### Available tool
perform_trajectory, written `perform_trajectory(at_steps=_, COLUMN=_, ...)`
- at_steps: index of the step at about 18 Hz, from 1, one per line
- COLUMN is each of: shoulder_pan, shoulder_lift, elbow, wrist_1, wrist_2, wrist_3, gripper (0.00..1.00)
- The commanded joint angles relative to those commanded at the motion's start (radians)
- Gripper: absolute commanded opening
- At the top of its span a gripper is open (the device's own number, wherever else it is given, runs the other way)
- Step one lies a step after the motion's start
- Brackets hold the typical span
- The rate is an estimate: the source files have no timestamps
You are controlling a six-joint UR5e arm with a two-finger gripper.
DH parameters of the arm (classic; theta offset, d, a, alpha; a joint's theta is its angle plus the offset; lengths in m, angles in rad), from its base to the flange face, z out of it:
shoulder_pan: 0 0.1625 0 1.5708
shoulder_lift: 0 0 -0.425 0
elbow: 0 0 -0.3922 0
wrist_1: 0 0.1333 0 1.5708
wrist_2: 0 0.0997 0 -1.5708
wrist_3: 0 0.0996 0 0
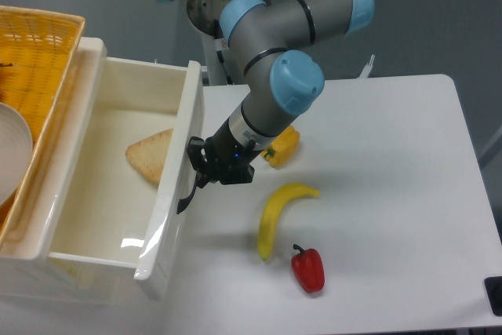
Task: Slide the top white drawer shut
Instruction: 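Keep pushing the drawer front until the drawer is fully shut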
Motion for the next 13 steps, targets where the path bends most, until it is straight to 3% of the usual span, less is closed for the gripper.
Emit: perform_trajectory(at_steps=13, shoulder_pan=-0.032, shoulder_lift=0.021, elbow=-0.003, wrist_1=-0.005, wrist_2=-0.002, wrist_3=-0.002, gripper=0.04)
